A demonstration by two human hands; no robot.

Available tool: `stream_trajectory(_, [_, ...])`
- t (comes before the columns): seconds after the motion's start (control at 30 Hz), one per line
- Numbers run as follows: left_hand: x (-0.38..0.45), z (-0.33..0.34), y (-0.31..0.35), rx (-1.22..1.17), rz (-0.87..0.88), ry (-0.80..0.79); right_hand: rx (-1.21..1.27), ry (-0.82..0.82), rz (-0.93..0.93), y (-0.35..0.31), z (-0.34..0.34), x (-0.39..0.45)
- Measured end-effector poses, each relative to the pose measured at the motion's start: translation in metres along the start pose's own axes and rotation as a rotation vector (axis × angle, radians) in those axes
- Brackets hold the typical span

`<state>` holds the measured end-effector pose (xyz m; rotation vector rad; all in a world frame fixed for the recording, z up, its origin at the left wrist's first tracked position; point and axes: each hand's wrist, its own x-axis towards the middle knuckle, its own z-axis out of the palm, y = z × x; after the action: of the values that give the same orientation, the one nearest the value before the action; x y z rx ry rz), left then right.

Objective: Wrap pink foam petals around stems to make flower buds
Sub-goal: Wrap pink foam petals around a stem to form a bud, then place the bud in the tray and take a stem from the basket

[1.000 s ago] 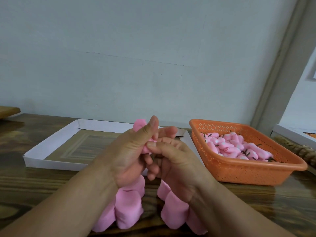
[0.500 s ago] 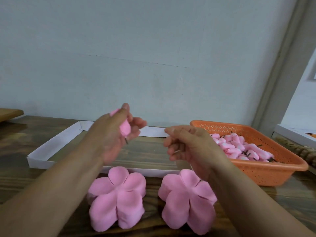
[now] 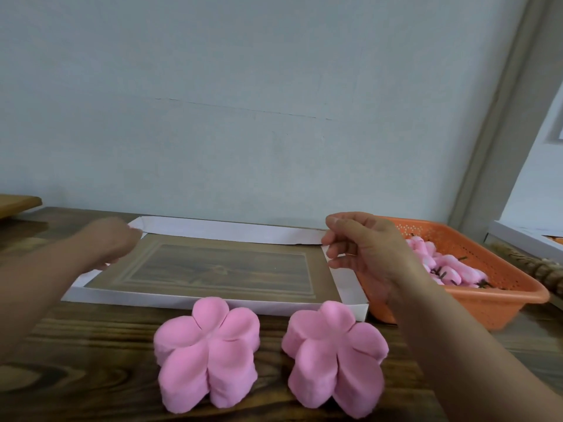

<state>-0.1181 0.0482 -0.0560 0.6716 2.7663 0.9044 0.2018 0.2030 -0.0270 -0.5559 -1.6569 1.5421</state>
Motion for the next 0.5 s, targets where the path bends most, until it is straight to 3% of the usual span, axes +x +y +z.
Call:
stream_trajectory(0.17, [0.006,0.008,-0.003,0.305,-0.056,-0.061,-0.002,0.028,-0.025,-0.003,-0.002,-0.001])
stream_trajectory(0.33, [0.011,0.015,-0.008,0.305,-0.178,-0.093,0.011,0.044,-0.05,-0.007,-0.004,0.0])
stream_trajectory(0.43, [0.01,0.014,-0.015,0.435,-0.164,-0.087,0.013,0.054,-0.061,-0.008,-0.004,0.0])
stream_trajectory(0.5, [0.01,0.018,-0.02,0.635,-0.043,-0.148,0.017,0.058,-0.067,-0.008,-0.004,0.0])
